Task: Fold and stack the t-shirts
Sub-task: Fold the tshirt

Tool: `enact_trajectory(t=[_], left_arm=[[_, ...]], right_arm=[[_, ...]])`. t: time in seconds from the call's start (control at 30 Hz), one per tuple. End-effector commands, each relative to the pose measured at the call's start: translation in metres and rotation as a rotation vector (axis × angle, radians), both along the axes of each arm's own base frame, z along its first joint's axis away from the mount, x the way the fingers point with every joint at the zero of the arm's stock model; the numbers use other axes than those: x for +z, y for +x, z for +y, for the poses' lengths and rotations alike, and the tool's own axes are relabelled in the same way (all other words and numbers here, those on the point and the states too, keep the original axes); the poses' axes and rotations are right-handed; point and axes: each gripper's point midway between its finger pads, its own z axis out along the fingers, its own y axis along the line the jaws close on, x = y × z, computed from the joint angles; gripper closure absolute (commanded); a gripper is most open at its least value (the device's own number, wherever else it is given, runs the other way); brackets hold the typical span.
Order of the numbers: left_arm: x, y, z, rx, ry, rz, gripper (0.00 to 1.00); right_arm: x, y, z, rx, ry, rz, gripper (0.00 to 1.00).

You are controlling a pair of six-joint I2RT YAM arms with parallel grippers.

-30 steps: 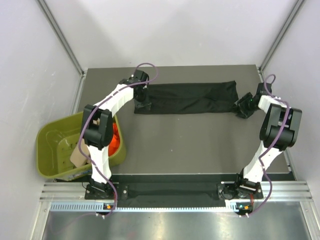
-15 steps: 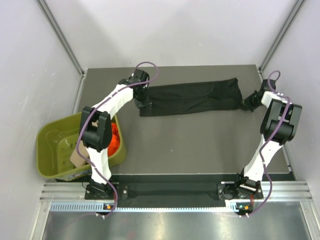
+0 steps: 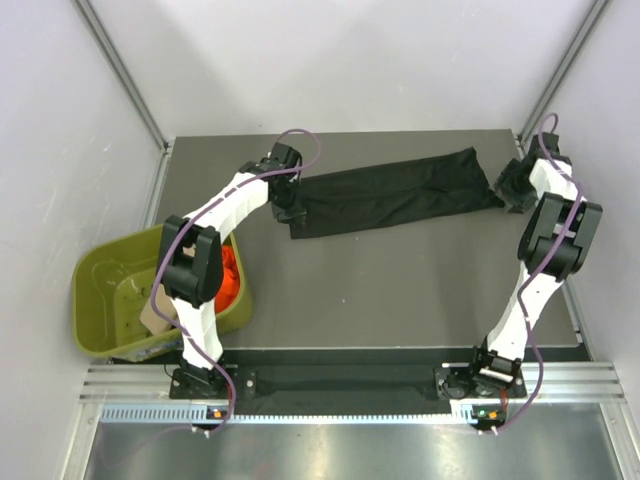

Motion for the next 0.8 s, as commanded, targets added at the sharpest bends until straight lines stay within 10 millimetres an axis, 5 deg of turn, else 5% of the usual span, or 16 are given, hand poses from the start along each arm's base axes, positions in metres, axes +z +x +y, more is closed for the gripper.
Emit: enact_trajectory(t=[0.0,0.07,0.2,0.4,0.77], left_arm=[[0.030,0.004,-0.005,-0.024,-0.037,-0.066,0.69],[0.030,0.003,-0.006,-0.029,-0.043,-0.060,0.69],[0.033,0.002,-0.006,-0.033,-0.045,-0.066,0.69],[0.038,-0.002,-0.004,-0.035,-0.042,-0.070,0.69],[0.042,-0.005,0.001,-0.030,-0.032,-0.082,0.69]], right_arm=[[0.081,0.012,0.009,0.088,-0.173,-0.083,0.34],[0.084,0.019,0.021,0.102,-0.159,-0.093,0.33],[0.083,0.045,0.079,0.184,0.018,-0.185,0.35],[0.060,0.077,0.133,0.202,0.250,-0.268,0.55],[0.027,0.091,0.139,0.183,0.258,-0.251,0.54]])
